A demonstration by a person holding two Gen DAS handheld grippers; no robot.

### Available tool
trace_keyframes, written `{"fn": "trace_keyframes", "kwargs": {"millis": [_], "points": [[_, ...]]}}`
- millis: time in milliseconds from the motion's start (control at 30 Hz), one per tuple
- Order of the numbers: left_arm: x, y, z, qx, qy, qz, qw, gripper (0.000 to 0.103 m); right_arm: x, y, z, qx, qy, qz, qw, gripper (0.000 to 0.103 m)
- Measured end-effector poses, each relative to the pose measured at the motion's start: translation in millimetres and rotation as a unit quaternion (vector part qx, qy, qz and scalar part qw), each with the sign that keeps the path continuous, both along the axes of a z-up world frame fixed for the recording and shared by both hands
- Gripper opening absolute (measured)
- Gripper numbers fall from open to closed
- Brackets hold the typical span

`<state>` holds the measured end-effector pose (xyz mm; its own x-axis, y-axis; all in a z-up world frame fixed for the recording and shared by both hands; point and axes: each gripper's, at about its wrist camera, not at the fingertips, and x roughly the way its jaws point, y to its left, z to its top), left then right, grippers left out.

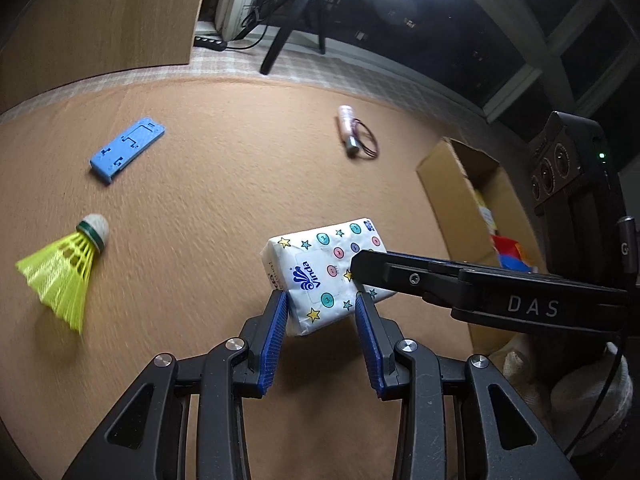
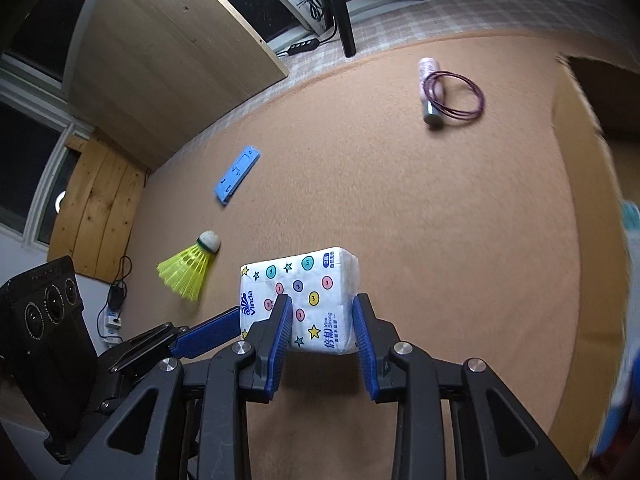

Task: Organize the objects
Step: 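Carry the tissue pack over the box and open both grippers to drop it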

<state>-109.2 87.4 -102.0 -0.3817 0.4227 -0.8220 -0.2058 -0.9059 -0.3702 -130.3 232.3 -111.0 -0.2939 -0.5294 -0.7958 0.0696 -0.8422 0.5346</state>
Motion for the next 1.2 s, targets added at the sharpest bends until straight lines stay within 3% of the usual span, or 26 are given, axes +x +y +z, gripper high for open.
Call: {"fn": "trace_keyframes", "kwargs": {"millis": [233,500,867,1200], "points": [[31,17,12,0.004,0.010,-0.013,0.9999,0.038,34,15,14,0.003,0.021,-0.011,1.000,0.029],[40,55,39,0.012,0.040,-0.046,0.9981,0.038,57,54,42,0.009,0.056,-0.044,0.997,0.029],[28,132,73,0.027,0.081,-0.104,0.9909,0.038,67,129,76,0.023,0.097,-0.107,0.989,0.029],[11,211,70,0.024,0.087,-0.148,0.9849,0.038,66,196,75,0.042,0.098,-0.155,0.982,0.029]]}}
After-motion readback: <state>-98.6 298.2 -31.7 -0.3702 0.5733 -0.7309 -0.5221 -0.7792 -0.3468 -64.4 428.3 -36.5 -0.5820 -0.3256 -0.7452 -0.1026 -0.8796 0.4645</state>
